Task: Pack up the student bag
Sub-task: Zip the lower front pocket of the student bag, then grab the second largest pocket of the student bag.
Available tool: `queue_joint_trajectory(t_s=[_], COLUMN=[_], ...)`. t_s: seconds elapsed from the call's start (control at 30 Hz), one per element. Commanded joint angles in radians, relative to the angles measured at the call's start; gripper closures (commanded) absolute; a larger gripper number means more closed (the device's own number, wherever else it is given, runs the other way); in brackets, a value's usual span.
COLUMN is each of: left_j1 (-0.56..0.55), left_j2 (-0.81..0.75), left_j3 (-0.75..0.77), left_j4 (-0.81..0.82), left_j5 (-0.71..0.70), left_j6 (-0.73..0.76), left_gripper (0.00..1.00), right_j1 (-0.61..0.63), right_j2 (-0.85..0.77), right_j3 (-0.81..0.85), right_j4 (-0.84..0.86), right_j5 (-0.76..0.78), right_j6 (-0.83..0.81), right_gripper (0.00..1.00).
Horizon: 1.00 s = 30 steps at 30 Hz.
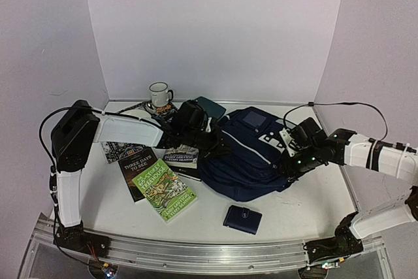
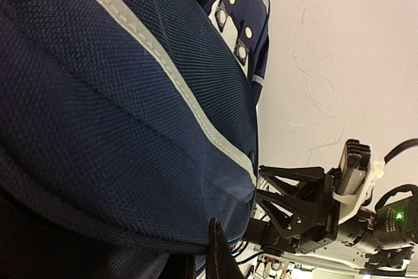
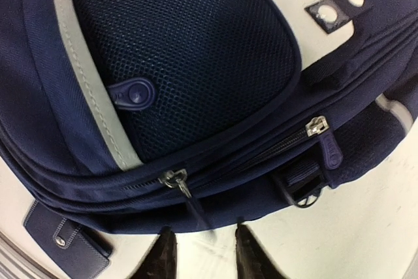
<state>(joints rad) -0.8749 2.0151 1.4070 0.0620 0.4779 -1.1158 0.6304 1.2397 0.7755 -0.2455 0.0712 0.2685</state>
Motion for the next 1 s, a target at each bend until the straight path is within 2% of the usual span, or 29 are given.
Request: queue_joint_trajectory(t_s=[0.0,0.1,0.3,0.63,0.73,0.97], left_j1=[0.021,0.025,0.026,0.025,0.025,0.025], left_j2=[-0.026,-0.013,-0.008,-0.014,-0.016,-0.017], left_j3=[0.080,0.090,0.099,0.090,0.090,0.086], left_j4=[0.064,0.068,0.068,0.073,0.075,0.076], left_j5=[-0.057,-0.065,-0.069,-0.061,-0.055,-0.049], left_j6=[0.023,0.019,0.019,0.016,0.016,0.016], left_gripper=[1.00,1.00,1.00,1.00,1.00,1.00], right_j1=[-0.021,-0.072,-0.198,-0.356,-0.381,-0.417], right_j2=[-0.080,-0.073,0.019,0.203,0.236,0.295], right_j3=[-0.001,0.005,0.021,0.054,0.072,0.116], right_j4=[-0.034,-0.044,-0.018,0.103,0.111,0.120], right_j5=[0.062,0.026,-0.098,-0.305,-0.299,-0.309], right_j6=[-0.025,-0.057,-0.106,-0.175,-0.192,-0.209], right_gripper=[0.54,0.45,0.42,0.49,0.52,0.53])
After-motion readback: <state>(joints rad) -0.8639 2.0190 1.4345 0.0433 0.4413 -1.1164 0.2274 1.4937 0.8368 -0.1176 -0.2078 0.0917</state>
